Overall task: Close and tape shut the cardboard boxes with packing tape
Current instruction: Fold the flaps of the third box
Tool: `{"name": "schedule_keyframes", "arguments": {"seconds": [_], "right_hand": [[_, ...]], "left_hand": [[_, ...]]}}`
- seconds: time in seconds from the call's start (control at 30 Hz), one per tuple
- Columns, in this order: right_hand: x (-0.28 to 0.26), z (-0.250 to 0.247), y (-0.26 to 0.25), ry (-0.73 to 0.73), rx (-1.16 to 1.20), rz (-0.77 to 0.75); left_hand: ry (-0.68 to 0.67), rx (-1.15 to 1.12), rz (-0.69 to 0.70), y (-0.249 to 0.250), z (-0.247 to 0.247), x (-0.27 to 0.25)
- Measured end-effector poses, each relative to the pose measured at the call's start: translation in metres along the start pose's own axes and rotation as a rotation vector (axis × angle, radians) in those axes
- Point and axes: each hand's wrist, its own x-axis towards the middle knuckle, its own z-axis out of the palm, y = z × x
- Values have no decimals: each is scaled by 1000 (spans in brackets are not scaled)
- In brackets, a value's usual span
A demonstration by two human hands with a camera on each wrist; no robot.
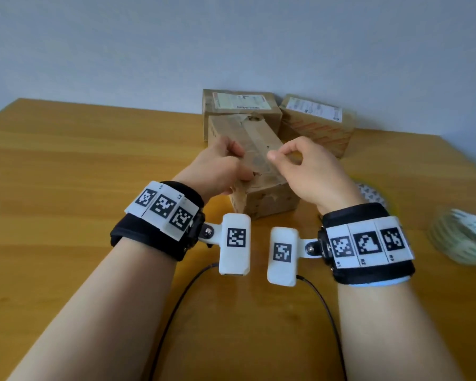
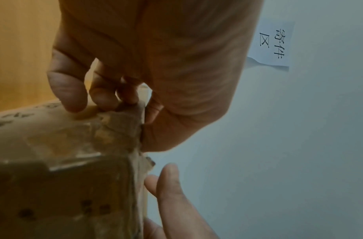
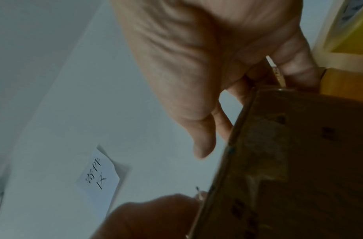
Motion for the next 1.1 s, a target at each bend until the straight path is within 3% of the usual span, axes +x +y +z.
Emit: {"name": "schedule_keyframes", "arguments": {"seconds": [0.17,0.47,0.67,0.97,1.1], "right_hand": [[-2,1,1,-159,25,28],[5,16,7,-158,89,72],[8,22,10,-126,66,18],[3,29,1,-167,219,-17],[4,32,4,-140,172,-35]], "left_hand": [[-17,-40,-36,0,-7,-1],[-152,-27,-1,0,-22,-7],[-182,148,65,2,-29,-9],[-77,419,164,11,-36,-15],[-69,544,226,16,-35,-20]]}}
